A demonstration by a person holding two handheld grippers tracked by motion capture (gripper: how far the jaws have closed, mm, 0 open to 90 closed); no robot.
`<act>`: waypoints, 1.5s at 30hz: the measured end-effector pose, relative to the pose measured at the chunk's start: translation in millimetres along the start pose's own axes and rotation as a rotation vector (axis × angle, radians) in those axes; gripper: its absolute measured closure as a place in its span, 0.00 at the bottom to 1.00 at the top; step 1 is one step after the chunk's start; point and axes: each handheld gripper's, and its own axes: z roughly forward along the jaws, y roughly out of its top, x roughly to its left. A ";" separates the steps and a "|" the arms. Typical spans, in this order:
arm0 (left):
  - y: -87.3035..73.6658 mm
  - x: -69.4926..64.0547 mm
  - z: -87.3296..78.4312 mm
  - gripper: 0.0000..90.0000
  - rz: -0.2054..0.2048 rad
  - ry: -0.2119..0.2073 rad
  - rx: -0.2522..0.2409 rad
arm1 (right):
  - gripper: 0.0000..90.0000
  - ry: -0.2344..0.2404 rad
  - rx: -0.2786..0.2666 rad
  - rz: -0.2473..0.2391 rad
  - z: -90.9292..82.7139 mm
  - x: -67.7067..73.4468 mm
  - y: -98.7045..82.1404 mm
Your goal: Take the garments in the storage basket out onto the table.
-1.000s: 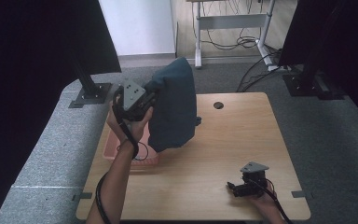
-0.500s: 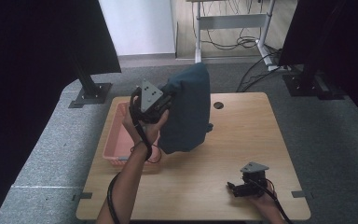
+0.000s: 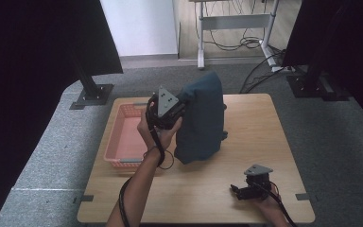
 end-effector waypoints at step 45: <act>-76.7 -3.1 42.2 0.85 0.241 0.146 0.197 | 0.01 -0.006 -0.004 0.005 0.2 -0.1 -0.1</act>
